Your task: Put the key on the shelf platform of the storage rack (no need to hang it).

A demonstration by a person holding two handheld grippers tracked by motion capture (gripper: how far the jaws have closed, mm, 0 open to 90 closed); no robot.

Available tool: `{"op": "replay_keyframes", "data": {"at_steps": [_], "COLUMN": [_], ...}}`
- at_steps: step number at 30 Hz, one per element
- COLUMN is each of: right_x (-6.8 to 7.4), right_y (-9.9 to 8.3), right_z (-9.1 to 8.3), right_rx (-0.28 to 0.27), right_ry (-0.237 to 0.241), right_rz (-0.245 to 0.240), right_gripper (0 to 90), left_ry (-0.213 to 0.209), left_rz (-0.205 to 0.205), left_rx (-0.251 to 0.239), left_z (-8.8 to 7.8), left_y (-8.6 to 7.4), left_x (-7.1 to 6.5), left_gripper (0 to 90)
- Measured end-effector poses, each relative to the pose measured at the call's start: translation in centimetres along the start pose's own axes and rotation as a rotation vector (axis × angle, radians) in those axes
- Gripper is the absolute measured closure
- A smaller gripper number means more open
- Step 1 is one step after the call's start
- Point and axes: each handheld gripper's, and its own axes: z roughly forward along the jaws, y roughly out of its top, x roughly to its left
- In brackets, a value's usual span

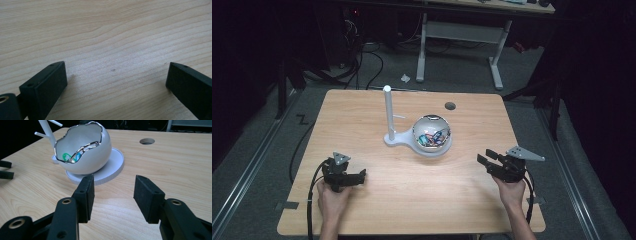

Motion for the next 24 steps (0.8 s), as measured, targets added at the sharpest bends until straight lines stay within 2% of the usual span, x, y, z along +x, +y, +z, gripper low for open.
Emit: {"op": "replay_keyframes", "data": {"at_steps": [5,24], "right_x": [0.1,0.2], "right_y": [-0.4,-2.2], "right_z": [0.5,2.2], "right_rx": [0.010,0.104], "right_ry": [-0.002,-0.040], "right_rz": [-0.001,-0.015], "right_gripper": [50.8,50.6], "left_ry": [0.000,0.000], "left_rz": [-0.001,0.001], "left_rx": [0.000,-0.001], "left_z": [0.0,0.0], "left_y": [0.0,0.0], "left_x": [0.0,0.0], "left_gripper": [3.7,3.7]}}
